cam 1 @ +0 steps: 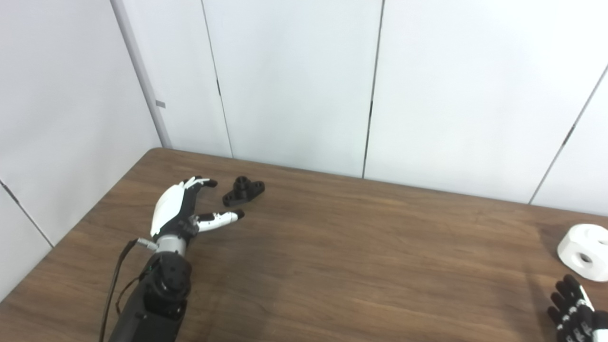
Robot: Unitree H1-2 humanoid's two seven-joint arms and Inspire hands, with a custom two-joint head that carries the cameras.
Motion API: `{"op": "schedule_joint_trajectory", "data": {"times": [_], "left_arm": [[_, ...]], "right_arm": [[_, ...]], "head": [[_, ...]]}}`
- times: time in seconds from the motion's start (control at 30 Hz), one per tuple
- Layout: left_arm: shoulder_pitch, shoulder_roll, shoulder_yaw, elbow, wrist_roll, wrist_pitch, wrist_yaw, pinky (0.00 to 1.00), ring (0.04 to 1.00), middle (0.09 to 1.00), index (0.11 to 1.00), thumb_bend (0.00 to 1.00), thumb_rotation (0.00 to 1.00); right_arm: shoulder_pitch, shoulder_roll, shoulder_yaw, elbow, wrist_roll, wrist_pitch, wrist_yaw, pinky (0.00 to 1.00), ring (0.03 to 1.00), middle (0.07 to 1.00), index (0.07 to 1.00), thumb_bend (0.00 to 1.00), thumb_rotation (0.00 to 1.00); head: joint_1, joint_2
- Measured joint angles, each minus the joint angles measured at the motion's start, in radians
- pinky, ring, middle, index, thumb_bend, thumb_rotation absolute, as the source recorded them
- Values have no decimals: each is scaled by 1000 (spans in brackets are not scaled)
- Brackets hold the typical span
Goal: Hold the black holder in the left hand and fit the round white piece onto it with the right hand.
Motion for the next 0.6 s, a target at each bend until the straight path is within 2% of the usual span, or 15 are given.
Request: {"op": "schedule_joint_trajectory", "data": {"times": [0.23,0.6], "left_arm": [[-81,18,-30,110,4,23,1,1000,1000,958,803,923,361],[-197,44,-90,284,10,24,24,1000,1000,960,805,942,383]], "right_arm": [[1,2,1,-10,-2,13,-1,1000,1000,1000,1000,707,1000],[8,4,2,-34,-5,39,-1,1000,1000,1000,1000,704,1000]], "head": [[-6,3],[-12,5]]}}
